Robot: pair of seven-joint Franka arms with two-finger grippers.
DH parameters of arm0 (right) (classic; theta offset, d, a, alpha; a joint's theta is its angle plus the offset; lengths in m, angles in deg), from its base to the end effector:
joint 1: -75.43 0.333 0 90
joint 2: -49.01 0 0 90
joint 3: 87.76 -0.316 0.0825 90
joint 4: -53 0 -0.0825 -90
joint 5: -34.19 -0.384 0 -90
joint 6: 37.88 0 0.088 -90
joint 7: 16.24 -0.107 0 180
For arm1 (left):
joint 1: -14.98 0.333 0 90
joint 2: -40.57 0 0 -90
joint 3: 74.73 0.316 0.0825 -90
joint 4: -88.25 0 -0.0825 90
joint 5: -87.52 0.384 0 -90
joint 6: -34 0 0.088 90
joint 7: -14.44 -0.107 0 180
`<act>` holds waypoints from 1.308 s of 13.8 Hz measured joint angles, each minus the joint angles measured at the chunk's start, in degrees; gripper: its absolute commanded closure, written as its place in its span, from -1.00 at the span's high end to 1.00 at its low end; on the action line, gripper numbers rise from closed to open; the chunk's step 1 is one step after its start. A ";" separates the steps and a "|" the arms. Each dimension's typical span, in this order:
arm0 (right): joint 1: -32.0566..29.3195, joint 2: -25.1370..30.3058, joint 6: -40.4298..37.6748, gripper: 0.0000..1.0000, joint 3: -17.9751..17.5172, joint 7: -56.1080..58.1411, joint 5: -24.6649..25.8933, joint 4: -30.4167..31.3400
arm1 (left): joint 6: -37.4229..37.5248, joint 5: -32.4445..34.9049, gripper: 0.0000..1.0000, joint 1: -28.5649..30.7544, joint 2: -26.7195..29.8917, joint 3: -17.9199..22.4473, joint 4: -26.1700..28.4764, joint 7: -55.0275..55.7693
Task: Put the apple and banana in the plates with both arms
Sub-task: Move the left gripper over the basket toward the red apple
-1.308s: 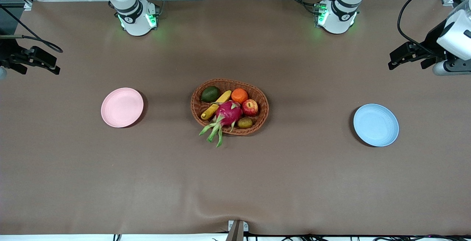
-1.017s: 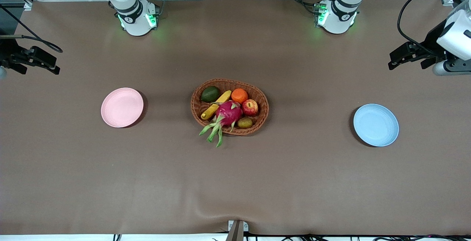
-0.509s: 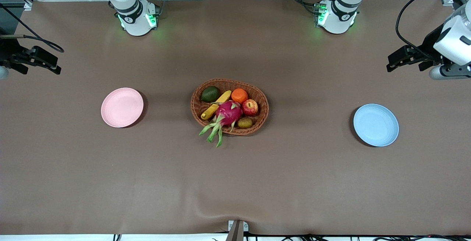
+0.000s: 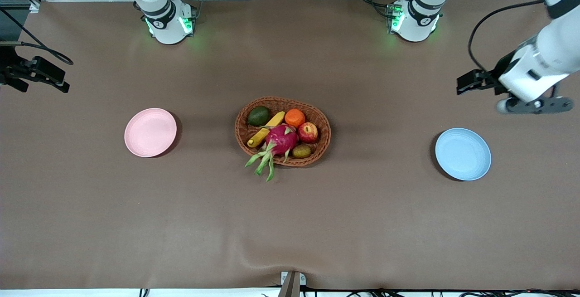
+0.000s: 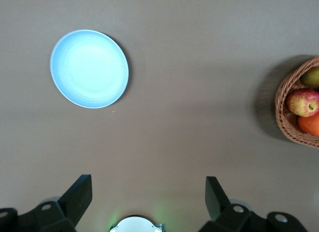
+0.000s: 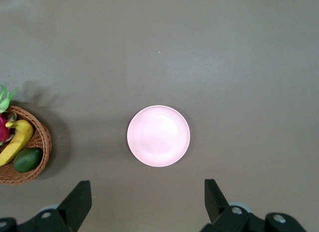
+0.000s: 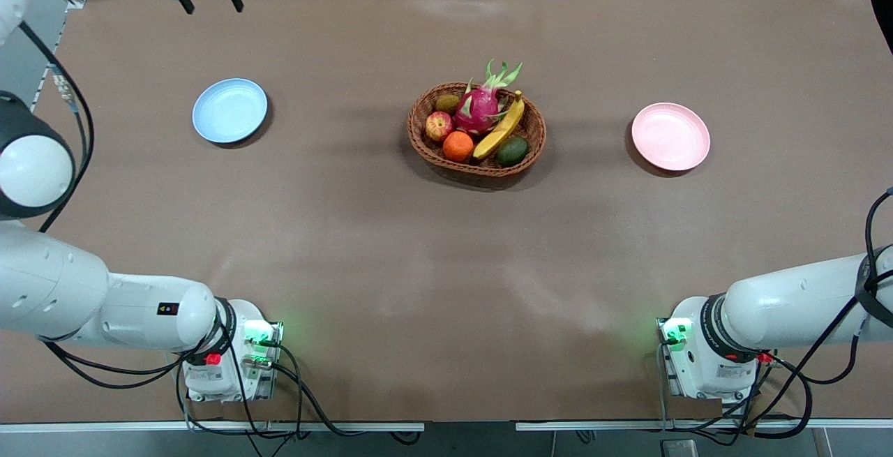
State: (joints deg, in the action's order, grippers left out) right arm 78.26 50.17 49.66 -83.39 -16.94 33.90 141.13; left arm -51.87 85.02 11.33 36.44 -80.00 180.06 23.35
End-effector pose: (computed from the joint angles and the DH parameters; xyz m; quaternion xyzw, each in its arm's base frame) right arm 0.5441 -0.0145 0.6471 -0.9998 0.0194 -0.0050 0.0033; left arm 0.5561 -0.0906 0.5641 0.9958 0.0001 -0.0904 0.0112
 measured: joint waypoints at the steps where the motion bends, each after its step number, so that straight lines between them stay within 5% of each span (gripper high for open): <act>1: -0.36 0.00 0.00 1.00 0.00 0.00 0.00 0.00 | -0.02 -0.36 1.00 -0.46 -1.16 -0.65 0.03 2.10; 10: -0.85 0.00 0.07 1.00 -0.02 0.01 0.00 -0.02 | -9.36 -8.10 1.00 -6.78 -11.56 -2.73 -0.03 11.77; 18: -0.85 0.00 0.22 1.00 -0.03 0.01 0.00 -0.04 | -20.36 -8.23 1.00 -16.77 -20.60 -2.80 -0.17 20.90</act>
State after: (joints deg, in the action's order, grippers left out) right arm 77.41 50.17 49.88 -83.42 -16.93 33.91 141.09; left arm -72.22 76.79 -5.44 15.85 -82.80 179.88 44.25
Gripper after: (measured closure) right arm 0.000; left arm 0.000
